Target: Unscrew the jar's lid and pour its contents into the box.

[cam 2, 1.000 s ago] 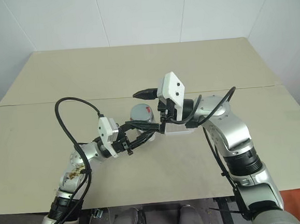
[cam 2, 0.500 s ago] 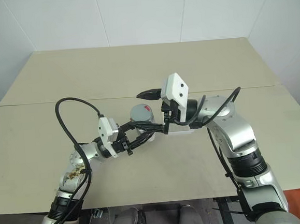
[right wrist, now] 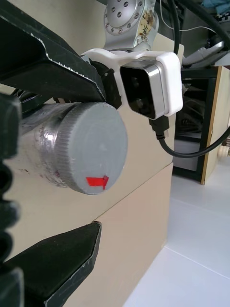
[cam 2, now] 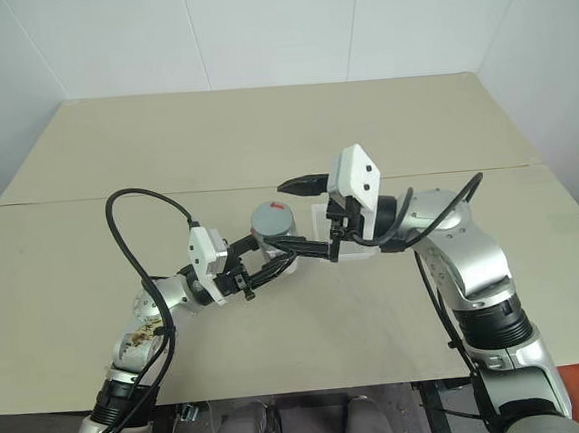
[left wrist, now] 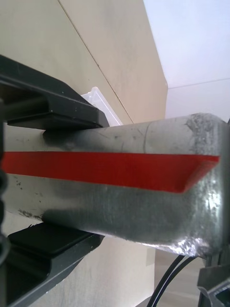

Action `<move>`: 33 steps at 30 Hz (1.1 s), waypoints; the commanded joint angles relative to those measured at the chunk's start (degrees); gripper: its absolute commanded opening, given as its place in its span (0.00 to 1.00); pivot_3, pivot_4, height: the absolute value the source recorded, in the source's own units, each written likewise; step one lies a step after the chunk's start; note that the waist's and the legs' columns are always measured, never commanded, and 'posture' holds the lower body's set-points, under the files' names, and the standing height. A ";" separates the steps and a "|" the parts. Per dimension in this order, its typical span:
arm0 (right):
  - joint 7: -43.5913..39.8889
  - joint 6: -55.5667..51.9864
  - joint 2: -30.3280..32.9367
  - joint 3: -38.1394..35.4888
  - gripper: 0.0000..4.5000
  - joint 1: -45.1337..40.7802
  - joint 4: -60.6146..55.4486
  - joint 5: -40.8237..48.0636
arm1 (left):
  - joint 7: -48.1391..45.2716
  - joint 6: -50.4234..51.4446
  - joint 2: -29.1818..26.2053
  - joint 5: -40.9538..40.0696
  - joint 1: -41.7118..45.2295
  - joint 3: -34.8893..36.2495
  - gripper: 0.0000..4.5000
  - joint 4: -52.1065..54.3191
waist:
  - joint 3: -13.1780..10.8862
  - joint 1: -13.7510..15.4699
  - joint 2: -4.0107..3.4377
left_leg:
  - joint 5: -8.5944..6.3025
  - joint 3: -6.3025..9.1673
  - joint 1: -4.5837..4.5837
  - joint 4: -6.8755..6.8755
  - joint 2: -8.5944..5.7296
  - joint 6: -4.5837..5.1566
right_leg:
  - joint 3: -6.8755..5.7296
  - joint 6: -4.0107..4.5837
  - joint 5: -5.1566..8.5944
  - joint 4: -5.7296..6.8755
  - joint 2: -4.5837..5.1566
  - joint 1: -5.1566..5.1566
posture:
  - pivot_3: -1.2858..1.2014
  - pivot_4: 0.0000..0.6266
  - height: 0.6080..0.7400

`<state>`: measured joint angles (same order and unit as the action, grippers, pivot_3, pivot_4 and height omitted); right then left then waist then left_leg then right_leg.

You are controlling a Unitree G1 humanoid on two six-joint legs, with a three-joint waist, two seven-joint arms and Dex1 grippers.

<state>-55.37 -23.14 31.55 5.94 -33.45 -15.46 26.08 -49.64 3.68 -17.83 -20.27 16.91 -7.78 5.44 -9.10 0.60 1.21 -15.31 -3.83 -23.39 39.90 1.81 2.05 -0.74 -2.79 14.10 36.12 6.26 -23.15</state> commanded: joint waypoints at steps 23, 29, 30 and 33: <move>-1.72 0.12 3.53 -4.19 0.99 3.08 -5.72 2.68 | -1.35 -2.24 0.32 -0.19 0.56 0.49 0.50 0.25 | 0.00 -0.03 0.00 | 0.00 0.00 0.02 0.00 0.01 0.00 | 0.02 0.00 0.00 0.00 0.00 0.01 | 0.52 0.24 1.00; -0.80 0.09 1.07 -2.19 0.99 1.67 -5.86 2.41 | -1.07 -2.65 0.69 0.05 0.82 0.32 0.50 -0.24 | 0.00 0.00 0.00 | 0.00 0.00 0.01 0.00 0.00 0.00 | 0.01 0.00 0.00 -0.01 0.00 0.01 | 0.52 0.24 1.00; -0.78 0.08 0.69 -1.79 0.99 1.37 -5.85 2.46 | -1.02 -2.71 0.76 0.12 0.81 0.22 0.50 -0.25 | 0.00 0.01 0.00 | 0.00 0.00 0.01 0.00 0.00 0.00 | 0.01 0.00 0.00 -0.01 0.00 0.01 | 0.52 0.24 1.00; -0.52 0.45 -0.46 -0.61 0.99 0.40 -5.48 1.91 | -0.91 -2.85 0.99 0.31 0.87 -0.01 0.50 -0.36 | 0.00 0.01 0.00 | 0.00 0.00 0.01 0.01 0.00 0.00 | 0.01 0.00 0.00 0.00 0.00 0.01 | 0.52 0.24 1.00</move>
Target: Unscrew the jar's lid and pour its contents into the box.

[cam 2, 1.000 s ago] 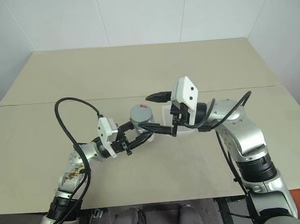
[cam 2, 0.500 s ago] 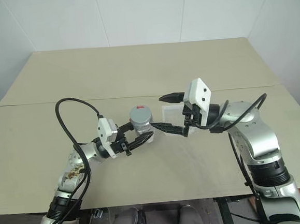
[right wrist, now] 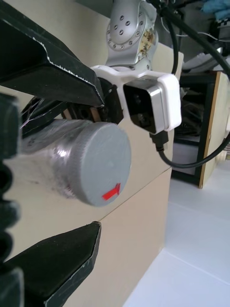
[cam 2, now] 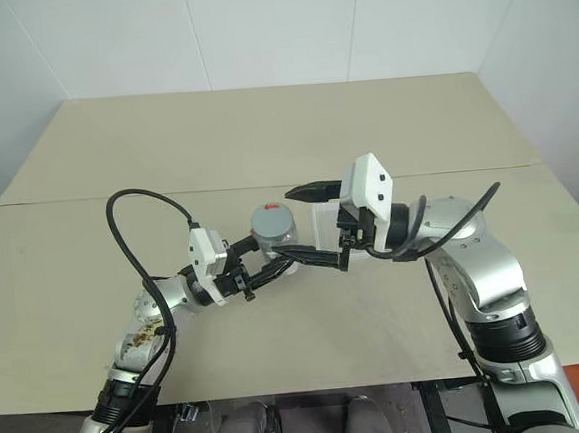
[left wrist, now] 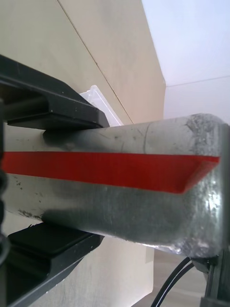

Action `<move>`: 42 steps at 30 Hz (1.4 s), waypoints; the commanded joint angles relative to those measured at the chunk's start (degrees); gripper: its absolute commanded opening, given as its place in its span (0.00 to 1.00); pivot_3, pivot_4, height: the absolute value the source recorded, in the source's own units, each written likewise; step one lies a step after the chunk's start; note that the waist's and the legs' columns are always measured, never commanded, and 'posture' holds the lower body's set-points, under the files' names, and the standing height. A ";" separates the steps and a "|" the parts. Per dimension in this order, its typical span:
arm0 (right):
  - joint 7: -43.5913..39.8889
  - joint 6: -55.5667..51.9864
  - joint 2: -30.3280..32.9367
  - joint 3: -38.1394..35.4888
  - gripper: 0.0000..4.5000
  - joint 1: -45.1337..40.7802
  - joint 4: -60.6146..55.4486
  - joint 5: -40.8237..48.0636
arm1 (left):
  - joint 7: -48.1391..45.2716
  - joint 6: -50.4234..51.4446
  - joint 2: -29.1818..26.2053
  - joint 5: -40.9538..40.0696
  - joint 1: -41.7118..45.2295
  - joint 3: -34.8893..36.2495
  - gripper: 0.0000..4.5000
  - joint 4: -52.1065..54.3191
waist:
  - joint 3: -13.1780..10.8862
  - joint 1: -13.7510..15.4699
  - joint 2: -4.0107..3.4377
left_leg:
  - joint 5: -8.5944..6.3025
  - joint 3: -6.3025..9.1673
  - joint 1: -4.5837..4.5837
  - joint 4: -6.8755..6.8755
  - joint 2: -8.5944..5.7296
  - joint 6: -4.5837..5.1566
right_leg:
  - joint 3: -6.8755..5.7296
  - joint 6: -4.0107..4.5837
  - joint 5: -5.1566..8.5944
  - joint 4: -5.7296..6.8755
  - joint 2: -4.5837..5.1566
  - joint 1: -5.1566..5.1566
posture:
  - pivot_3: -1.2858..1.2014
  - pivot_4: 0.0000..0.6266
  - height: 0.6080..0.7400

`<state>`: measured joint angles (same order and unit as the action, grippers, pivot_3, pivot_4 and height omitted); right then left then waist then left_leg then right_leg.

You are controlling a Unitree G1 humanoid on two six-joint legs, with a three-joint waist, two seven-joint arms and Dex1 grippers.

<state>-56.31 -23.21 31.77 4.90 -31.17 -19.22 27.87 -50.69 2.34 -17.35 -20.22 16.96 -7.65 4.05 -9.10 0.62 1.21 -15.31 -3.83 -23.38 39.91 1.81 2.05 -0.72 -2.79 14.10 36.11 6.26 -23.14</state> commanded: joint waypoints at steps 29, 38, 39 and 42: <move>1.07 1.25 -2.65 0.55 0.99 -5.74 3.46 -2.91 | 0.43 -1.74 1.30 0.83 0.60 -0.56 0.50 1.20 | 0.00 -0.04 0.00 | 0.00 0.00 -0.01 -0.01 0.00 0.00 | -0.01 0.00 0.00 0.02 0.00 -0.01 | 0.52 0.24 1.00; 1.45 1.59 -1.71 -0.50 0.99 -4.84 3.61 -3.18 | -0.02 -1.95 0.88 0.67 0.63 -0.23 0.50 0.82 | 0.00 -0.04 0.00 | 0.00 0.00 -0.01 -0.01 0.00 0.00 | -0.01 0.00 0.00 0.01 0.00 -0.01 | 0.52 0.24 1.00; 1.39 1.75 -1.51 -0.63 0.99 -4.71 3.67 -3.22 | -0.11 -2.00 0.79 0.63 0.66 -0.17 0.50 0.72 | 0.00 -0.03 0.00 | 0.00 0.00 -0.01 -0.01 0.00 0.00 | -0.01 0.00 0.00 0.01 0.00 -0.01 | 0.52 0.24 1.00; 1.34 2.07 -1.03 -0.88 0.99 -4.41 3.74 -3.17 | -0.21 -2.10 0.66 0.62 0.71 -0.10 0.50 0.58 | 0.00 -0.03 0.00 | 0.00 0.00 -0.01 0.00 0.00 0.00 | -0.01 0.00 0.00 0.01 0.00 -0.01 | 0.52 0.24 1.00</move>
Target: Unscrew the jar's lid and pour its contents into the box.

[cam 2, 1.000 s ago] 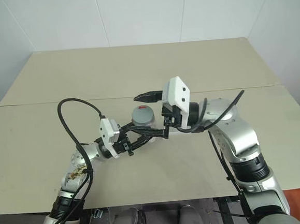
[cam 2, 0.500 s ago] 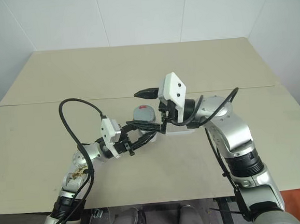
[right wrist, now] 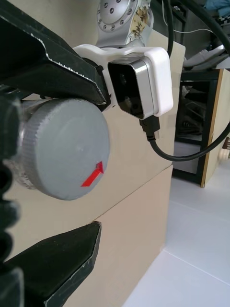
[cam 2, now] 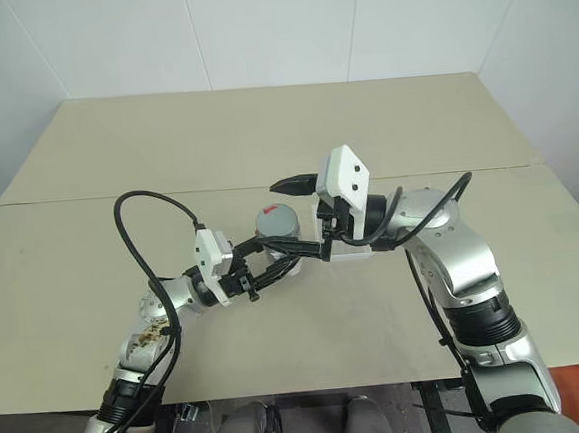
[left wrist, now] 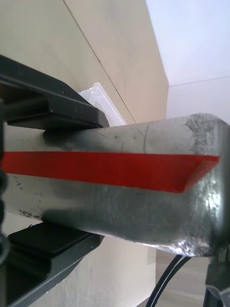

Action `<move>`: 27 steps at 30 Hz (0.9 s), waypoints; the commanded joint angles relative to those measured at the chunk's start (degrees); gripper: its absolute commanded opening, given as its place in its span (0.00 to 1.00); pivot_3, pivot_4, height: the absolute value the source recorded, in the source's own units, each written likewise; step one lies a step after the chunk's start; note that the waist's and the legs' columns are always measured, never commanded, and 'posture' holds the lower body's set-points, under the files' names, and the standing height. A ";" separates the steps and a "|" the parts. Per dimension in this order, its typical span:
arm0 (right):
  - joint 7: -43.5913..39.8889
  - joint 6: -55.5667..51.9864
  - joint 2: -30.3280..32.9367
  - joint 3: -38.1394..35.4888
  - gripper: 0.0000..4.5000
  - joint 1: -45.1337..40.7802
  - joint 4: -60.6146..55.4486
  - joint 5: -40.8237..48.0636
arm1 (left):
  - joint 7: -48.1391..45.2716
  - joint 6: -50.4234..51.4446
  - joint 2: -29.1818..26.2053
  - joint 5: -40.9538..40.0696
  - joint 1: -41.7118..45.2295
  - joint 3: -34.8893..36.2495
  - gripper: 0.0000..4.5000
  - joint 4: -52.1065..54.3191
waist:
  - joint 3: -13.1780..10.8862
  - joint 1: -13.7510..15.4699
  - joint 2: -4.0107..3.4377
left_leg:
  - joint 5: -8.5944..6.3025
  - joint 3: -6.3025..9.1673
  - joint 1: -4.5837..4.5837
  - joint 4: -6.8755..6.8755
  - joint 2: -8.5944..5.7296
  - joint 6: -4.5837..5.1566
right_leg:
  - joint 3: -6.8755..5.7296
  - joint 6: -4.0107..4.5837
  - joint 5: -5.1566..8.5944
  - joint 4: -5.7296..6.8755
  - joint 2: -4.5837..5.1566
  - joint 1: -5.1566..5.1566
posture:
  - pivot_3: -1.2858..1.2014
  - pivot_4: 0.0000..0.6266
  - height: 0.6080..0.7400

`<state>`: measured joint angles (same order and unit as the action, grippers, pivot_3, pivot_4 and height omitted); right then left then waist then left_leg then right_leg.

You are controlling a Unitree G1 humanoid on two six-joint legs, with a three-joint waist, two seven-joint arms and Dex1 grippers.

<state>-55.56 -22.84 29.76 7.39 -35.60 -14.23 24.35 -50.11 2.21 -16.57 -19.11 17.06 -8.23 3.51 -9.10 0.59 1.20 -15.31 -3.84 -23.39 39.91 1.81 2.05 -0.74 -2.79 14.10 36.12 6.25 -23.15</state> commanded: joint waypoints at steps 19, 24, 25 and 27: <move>0.17 3.22 3.84 -4.86 0.99 2.53 -1.14 0.34 | -1.26 -2.67 -0.43 -0.59 1.03 0.76 0.50 0.34 | 0.00 0.02 0.00 | 0.00 0.00 0.00 0.00 0.00 0.00 | 0.00 0.00 0.00 -0.01 0.00 0.00 | 0.52 0.24 1.00; 0.26 3.36 4.43 -5.14 0.99 2.95 -0.89 0.29 | -1.30 -2.67 -0.50 -0.63 1.03 0.86 0.50 0.34 | 0.00 0.02 0.00 | 0.00 0.00 0.00 0.00 0.00 0.00 | 0.00 0.00 0.00 -0.01 0.00 0.00 | 0.52 0.24 1.00; 0.32 3.37 4.53 -5.17 0.99 3.00 -0.82 0.24 | -1.32 -2.71 -0.52 -0.62 1.03 0.88 0.50 0.31 | 0.00 0.02 0.00 | 0.00 0.00 0.00 0.00 0.00 0.00 | 0.00 0.00 0.00 -0.01 0.00 0.00 | 0.52 0.24 1.00; 0.41 3.30 4.73 -5.40 0.99 3.07 -0.70 0.32 | -1.32 -2.68 -0.50 -0.61 1.03 0.88 0.50 0.33 | 0.00 0.03 0.00 | 0.00 0.00 0.00 0.00 0.00 0.00 | 0.00 0.00 0.00 -0.01 0.00 0.00 | 0.52 0.24 1.00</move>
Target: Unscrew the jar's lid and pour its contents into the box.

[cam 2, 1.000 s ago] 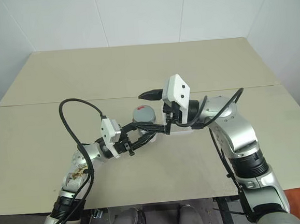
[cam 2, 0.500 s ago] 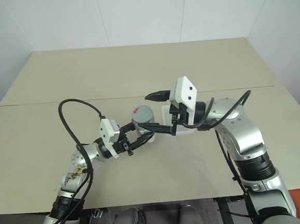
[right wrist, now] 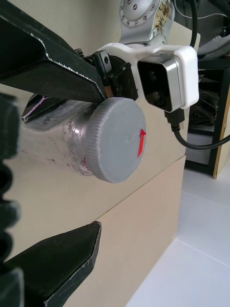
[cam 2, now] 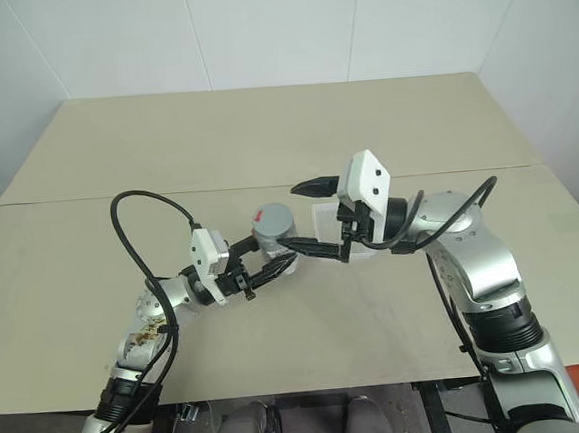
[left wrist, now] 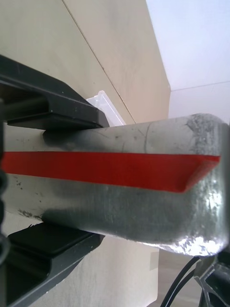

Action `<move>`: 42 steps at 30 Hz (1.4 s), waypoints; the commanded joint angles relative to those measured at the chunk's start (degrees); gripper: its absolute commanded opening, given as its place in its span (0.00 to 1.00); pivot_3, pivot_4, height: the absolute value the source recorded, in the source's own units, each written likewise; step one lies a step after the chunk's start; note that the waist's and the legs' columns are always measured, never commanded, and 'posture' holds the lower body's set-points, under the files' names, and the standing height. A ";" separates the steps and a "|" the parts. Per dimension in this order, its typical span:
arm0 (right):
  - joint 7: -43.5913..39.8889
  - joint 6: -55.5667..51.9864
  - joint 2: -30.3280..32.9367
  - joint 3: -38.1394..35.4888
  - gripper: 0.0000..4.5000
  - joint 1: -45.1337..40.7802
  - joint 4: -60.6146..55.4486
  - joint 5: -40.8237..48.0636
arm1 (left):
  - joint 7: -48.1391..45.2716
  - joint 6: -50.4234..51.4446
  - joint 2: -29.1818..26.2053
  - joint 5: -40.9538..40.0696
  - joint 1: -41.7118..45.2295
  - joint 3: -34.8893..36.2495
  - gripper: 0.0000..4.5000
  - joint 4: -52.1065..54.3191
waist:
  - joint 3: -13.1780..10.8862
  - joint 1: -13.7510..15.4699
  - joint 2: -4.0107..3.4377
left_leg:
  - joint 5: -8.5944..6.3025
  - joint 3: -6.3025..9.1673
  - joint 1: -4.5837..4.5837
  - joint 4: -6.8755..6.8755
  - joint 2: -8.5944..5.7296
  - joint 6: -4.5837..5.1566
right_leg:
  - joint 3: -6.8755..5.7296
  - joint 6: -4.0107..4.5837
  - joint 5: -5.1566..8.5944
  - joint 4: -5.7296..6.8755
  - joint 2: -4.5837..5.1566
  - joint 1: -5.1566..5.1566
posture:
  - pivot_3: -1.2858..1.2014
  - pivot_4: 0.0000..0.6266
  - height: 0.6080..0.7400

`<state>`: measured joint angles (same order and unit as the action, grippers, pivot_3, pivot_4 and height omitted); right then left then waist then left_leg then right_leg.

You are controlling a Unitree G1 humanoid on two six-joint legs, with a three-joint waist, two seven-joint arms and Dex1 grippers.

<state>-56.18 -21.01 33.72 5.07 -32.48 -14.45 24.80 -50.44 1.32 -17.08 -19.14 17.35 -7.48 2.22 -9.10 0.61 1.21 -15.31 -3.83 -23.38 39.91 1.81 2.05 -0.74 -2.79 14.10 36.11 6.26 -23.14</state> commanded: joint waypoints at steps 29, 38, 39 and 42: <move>-1.57 -4.00 2.04 -3.22 0.99 1.10 -4.19 6.85 | -1.28 -2.03 0.14 -0.04 0.31 0.19 0.50 1.90 | 0.00 -0.03 0.00 | 0.00 0.00 0.02 0.00 0.02 0.00 | 0.02 0.00 0.00 0.00 -0.01 0.01 | 0.52 0.24 1.00; -1.46 -4.18 -1.05 -1.17 0.99 -1.47 -3.43 5.99 | -1.14 -1.84 0.38 -0.04 0.15 -0.24 0.50 2.20 | 0.00 0.03 0.00 | 0.00 0.00 0.01 0.01 0.01 0.00 | 0.02 0.00 0.00 0.01 -0.01 0.01 | 0.52 0.24 1.00; -1.49 -4.08 -1.43 -0.86 0.99 -1.84 -3.16 5.80 | -1.13 -1.81 0.41 -0.05 0.25 -0.24 0.50 2.13 | 0.00 0.03 0.00 | 0.00 0.00 0.01 0.01 0.01 0.00 | 0.02 0.00 0.00 0.01 -0.01 0.01 | 0.52 0.24 1.00; -1.42 -3.97 -2.22 -0.21 0.99 -2.70 -2.46 5.20 | -1.12 -1.80 0.46 -0.06 0.39 -0.26 0.50 2.01 | 0.00 0.02 0.00 | 0.00 0.00 0.01 0.01 0.01 0.00 | 0.02 0.00 0.00 0.01 -0.01 0.01 | 0.52 0.24 1.00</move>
<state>-58.12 -25.36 31.68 5.08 -33.71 -16.28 30.23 -51.62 1.13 -16.77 -19.10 17.34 -7.81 2.28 -9.10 0.63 1.21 -15.31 -3.83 -23.37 39.91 1.82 2.05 -0.72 -2.79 14.10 36.12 6.24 -23.14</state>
